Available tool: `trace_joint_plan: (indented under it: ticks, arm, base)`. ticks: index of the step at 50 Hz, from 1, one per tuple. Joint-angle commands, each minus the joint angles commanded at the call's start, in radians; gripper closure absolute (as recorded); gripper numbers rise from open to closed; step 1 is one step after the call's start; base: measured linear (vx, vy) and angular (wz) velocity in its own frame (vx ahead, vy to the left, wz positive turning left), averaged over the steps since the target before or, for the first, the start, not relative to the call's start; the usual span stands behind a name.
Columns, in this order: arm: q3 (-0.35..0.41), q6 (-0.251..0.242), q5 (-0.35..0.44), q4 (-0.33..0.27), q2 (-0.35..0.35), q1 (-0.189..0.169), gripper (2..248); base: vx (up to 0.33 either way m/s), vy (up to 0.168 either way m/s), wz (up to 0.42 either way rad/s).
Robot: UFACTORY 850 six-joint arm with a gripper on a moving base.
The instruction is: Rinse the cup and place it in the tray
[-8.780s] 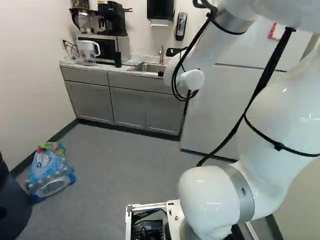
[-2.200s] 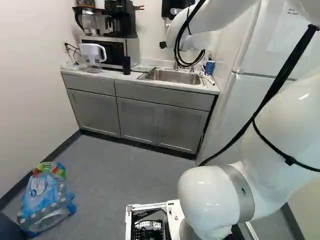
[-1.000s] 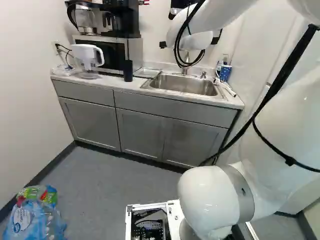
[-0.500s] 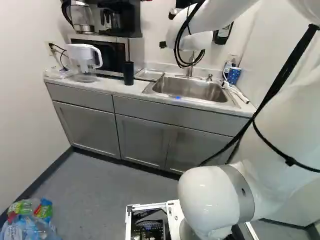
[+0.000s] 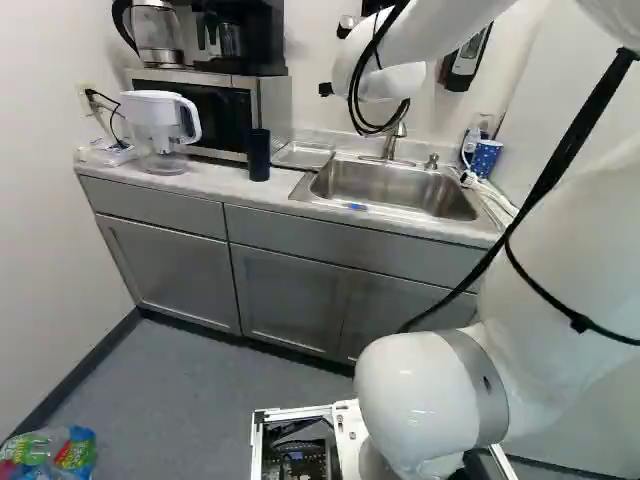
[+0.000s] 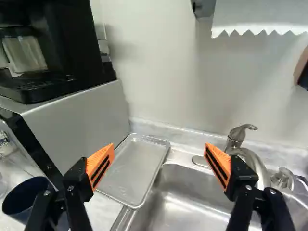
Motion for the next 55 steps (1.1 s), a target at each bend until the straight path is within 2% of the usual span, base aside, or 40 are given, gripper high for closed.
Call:
trace_joint_plan:
  ticks: [19,55]
  arm:
    - [-0.013,0.000,0.000,0.000,-0.014,0.000,3]
    - [-0.017,0.000,-0.001,0.000,-0.018,-0.004,3]
  base:
    - [0.136,0.020,0.000]
    - [0.001,0.000,-0.001]
